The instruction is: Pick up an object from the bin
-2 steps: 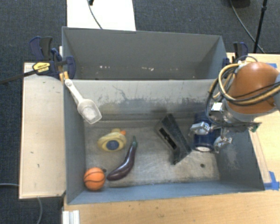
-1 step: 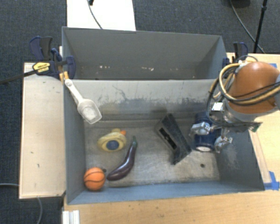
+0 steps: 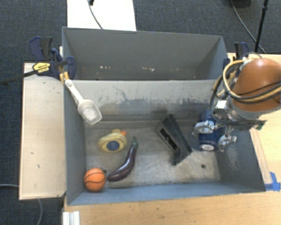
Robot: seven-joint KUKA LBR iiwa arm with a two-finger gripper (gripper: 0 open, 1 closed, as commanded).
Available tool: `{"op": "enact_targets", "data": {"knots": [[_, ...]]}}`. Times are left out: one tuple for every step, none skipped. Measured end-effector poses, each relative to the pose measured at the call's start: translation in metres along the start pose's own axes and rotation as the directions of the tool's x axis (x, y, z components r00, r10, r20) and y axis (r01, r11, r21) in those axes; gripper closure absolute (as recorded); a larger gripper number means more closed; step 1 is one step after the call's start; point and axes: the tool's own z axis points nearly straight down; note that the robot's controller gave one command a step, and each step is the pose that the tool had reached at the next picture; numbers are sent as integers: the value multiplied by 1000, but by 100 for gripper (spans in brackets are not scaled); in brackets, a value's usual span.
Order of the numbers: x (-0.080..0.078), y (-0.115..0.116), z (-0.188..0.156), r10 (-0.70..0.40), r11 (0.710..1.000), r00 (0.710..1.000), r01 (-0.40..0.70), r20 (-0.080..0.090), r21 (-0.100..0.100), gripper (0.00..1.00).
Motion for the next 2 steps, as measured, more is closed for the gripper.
{"op": "enact_targets", "data": {"knots": [[0, -1, -16, 0, 1000, 1000, 0, 0, 7, 100], [0, 0, -30, 2, 1000, 1000, -2, -1, 5, 100]]}}
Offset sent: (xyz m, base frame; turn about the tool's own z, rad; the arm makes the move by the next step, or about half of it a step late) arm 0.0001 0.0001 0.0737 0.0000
